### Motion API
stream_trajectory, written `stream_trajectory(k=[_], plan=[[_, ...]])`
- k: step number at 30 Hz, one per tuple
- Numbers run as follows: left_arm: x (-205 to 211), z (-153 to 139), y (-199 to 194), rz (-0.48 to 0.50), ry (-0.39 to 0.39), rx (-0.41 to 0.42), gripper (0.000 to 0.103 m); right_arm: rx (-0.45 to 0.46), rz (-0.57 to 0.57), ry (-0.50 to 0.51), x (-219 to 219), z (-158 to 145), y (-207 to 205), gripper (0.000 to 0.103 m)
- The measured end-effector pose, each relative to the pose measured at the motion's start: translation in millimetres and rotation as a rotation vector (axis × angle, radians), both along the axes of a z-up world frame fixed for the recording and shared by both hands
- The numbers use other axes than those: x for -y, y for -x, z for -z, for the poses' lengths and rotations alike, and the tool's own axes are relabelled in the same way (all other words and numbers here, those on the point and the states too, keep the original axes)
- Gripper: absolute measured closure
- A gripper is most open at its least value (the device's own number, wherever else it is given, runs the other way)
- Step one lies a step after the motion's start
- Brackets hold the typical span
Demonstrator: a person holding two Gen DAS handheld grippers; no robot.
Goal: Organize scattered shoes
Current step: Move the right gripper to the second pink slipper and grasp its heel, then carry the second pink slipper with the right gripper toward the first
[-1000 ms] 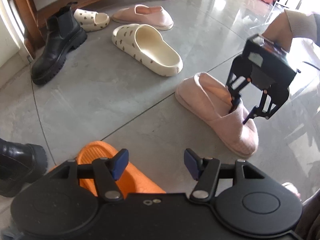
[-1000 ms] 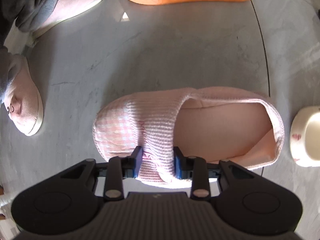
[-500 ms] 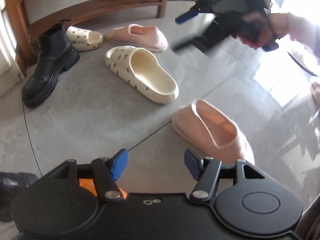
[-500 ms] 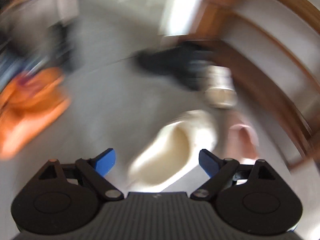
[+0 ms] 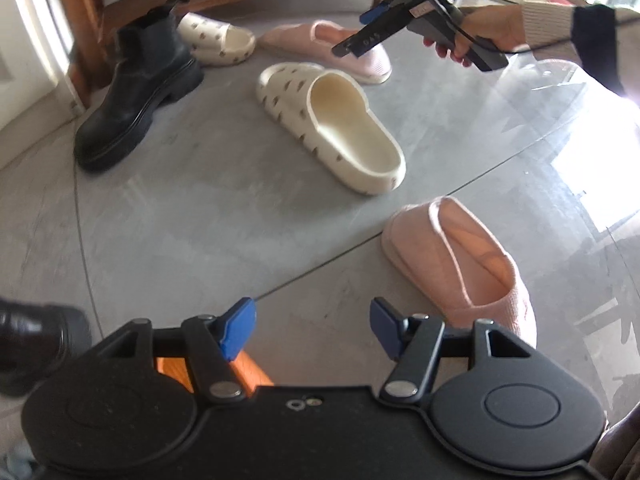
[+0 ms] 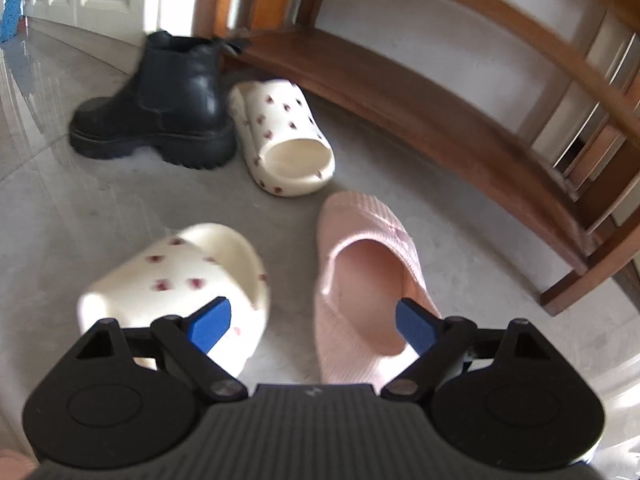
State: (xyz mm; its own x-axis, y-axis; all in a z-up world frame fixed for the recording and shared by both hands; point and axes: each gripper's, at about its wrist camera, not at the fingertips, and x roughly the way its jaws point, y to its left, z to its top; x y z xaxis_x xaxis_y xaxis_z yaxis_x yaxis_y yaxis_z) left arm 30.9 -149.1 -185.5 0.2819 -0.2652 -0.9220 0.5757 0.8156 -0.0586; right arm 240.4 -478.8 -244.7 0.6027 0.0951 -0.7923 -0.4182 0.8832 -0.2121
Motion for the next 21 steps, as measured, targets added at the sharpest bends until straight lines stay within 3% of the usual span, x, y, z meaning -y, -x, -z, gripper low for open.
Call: stream_trajectory(k=[3,5,9,15,17,21], plan=[[-0.2,2.1,-0.1,-0.015,-0.024,-0.014,0.04,-0.056,0.011,0.043,5.8,22.3,-19.2,0.018],[0.1,2.6,-0.2,-0.018,-0.037,-0.021,0.04,-0.101,0.016,0.076,9.1,38.3,-26.5,0.043],[0.7,3.7,-0.3,-0.023,-0.063,-0.034,0.04,-0.15,0.021,0.11,14.0,61.5,-33.6,0.058],[2.3,-0.2,4.0,-0.015,-0.062,-0.022,0.04,-0.093,0.037,0.05,16.0,54.9,-22.6,0.078],[1.3,-2.9,5.8,-0.013,-0.053,-0.013,0.04,-0.036,0.061,-0.03,21.5,37.1,-11.4,0.083],[-0.7,-8.4,9.3,-0.007,-0.033,0.004,0.04,0.004,0.083,-0.066,25.2,13.4,1.6,0.093]])
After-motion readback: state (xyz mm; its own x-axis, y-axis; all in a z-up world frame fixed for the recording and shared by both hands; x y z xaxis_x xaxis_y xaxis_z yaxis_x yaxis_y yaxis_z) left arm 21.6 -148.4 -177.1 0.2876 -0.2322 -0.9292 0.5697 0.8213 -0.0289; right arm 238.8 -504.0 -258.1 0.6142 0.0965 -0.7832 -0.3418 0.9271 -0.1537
